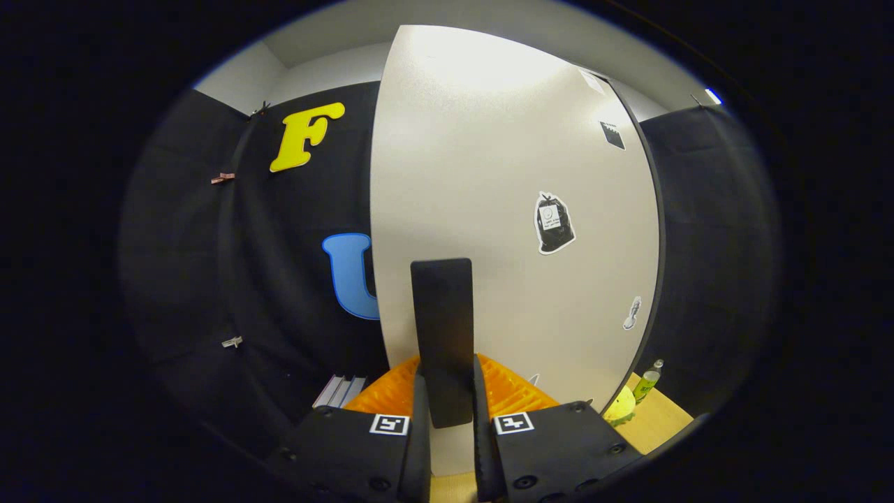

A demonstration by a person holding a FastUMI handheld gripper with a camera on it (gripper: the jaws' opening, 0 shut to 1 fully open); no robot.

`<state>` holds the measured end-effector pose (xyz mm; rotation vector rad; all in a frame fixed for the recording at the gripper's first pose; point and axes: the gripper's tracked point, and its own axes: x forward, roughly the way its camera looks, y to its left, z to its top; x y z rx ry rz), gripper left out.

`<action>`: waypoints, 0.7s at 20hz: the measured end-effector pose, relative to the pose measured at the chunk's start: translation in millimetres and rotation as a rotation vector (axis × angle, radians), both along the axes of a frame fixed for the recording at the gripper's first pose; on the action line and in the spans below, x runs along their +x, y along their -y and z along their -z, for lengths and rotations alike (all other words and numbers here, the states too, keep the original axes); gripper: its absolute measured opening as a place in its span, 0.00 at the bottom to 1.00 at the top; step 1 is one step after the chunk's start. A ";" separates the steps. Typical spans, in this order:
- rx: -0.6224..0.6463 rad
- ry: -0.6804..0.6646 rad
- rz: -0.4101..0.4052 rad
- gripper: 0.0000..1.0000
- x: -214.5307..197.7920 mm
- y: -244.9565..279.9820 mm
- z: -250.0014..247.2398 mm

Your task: Open the shoe cabinet door, grab the shoes and put them into the shoe cabinet, then close the shoe cabinet door.

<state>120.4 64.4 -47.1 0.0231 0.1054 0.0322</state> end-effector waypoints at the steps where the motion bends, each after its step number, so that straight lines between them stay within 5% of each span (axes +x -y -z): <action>1: 0.003 -0.003 -0.007 0.29 -7.2 4.4 -0.4; 14: 0.018 -0.038 -0.158 0.29 -85.1 61.7 -7.5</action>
